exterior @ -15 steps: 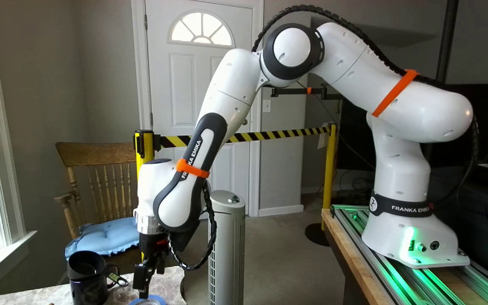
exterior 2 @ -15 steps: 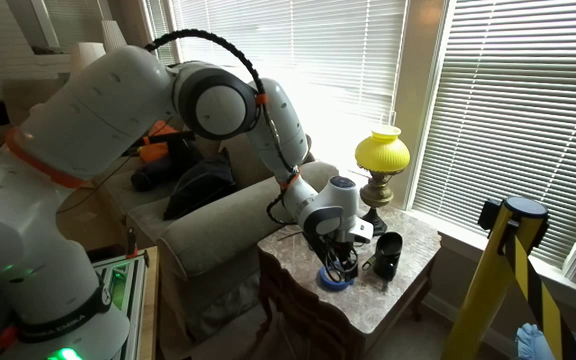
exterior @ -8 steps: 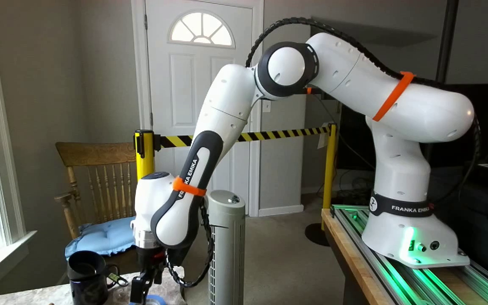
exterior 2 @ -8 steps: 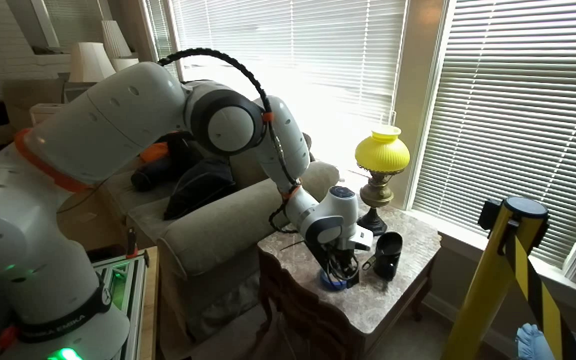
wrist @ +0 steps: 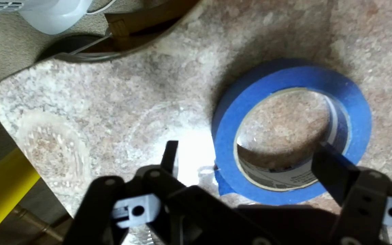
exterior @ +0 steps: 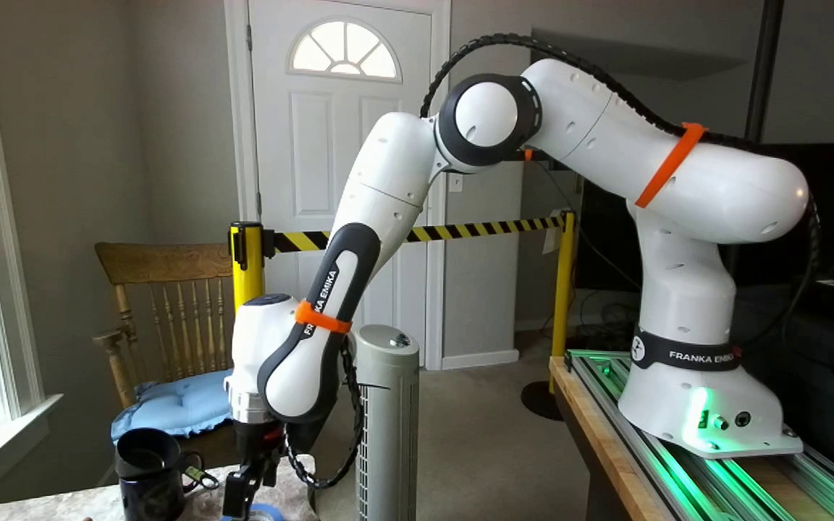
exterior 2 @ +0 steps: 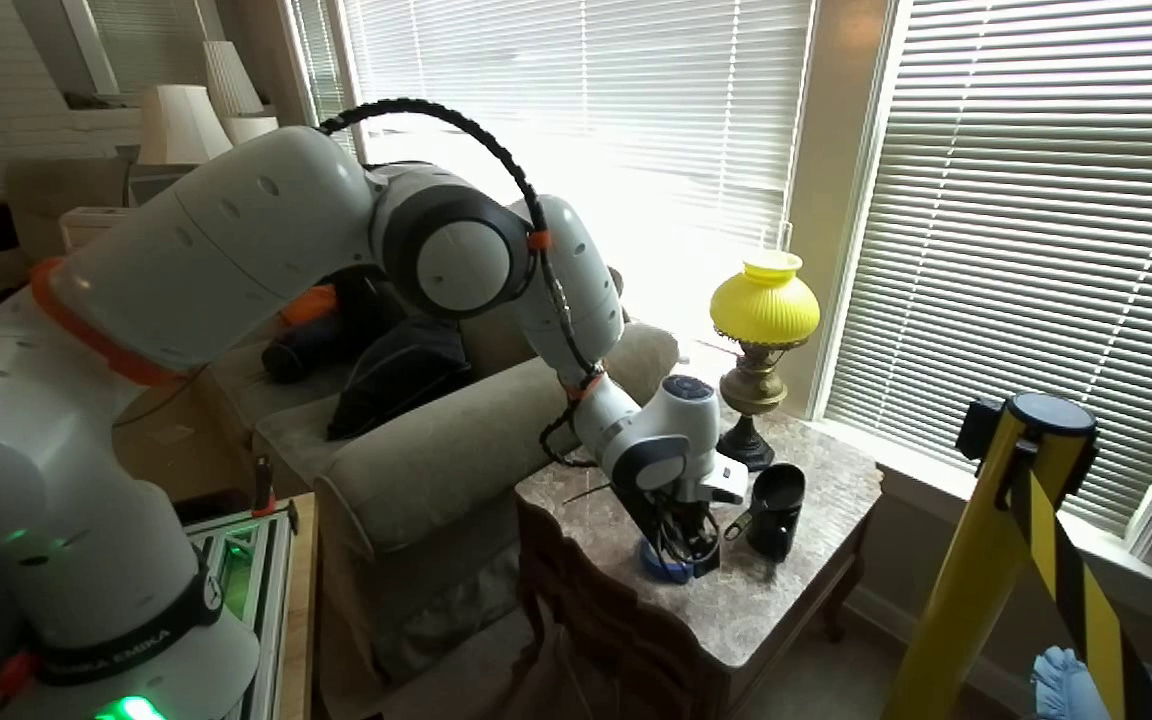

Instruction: Turn the seal tape

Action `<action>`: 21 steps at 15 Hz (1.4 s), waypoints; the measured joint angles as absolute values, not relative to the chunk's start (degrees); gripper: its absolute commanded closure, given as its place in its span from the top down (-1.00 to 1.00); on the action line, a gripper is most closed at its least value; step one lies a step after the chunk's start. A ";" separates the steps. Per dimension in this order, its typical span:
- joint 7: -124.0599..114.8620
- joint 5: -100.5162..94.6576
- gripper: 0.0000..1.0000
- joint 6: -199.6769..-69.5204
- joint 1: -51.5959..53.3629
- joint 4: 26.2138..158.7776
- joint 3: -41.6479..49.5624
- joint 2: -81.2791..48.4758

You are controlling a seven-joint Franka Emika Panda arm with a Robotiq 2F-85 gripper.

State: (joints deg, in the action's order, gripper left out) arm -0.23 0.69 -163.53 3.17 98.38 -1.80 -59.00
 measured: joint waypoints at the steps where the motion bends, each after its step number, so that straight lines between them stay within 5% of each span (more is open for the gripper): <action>1: 0.05 0.69 0.74 -163.53 3.09 98.32 -1.88 -59.06; 2: 0.25 0.69 0.42 -163.53 3.09 98.25 -1.88 -59.10; 4: 0.63 0.62 0.25 -163.53 3.09 98.12 -1.85 -59.25; 8: 1.23 0.20 -0.40 -163.53 3.10 97.72 -1.37 -60.00; 13: 1.34 -0.27 -0.64 -163.52 3.14 97.34 -0.91 -60.58; 14: 1.34 -0.32 -0.87 -163.53 3.14 97.29 -0.89 -60.58; 21: 1.00 -1.62 -0.91 -165.78 5.72 97.21 1.77 -59.93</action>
State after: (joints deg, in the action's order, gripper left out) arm 1.00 -1.62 -165.78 5.72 97.21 1.77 -59.93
